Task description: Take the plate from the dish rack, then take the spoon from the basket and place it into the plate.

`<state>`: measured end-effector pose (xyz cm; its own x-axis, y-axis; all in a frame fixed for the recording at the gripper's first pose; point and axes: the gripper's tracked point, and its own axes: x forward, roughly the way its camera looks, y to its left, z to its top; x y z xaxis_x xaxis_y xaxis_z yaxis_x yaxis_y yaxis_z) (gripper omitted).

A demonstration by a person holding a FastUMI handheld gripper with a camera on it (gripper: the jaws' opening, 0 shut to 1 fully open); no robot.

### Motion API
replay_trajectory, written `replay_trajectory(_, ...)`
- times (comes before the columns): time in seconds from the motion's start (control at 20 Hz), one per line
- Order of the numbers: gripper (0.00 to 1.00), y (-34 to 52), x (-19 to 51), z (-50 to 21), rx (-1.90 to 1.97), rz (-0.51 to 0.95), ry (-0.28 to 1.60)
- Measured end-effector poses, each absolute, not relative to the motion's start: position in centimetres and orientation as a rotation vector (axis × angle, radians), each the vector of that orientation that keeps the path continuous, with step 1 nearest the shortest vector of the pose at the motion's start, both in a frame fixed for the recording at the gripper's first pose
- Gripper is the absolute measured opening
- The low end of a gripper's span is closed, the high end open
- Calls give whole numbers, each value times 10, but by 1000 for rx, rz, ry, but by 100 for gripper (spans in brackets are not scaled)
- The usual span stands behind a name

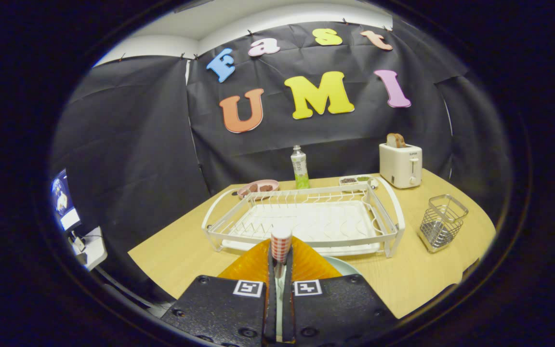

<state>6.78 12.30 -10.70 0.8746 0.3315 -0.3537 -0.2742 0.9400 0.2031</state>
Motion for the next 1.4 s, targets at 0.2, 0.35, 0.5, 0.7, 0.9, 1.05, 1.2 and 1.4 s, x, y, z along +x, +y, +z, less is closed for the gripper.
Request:
replay_trajectory(0.2,16,126,73,-114,145,326,405)
replay_trajectory(0.35,32,122,76,-121,125,320,408)
replay_trajectory(0.5,68,109,81,-118,118,292,385)
replay_trajectory(0.7,93,92,85,-104,115,252,334)
replay_trajectory(0.9,100,83,80,-88,86,217,279)
replay_trajectory(1.05,100,80,70,-70,81,188,224)
replay_trajectory(1.2,100,79,55,-51,28,144,148)
replay_trajectory(1.4,100,89,32,-30,15,128,72)
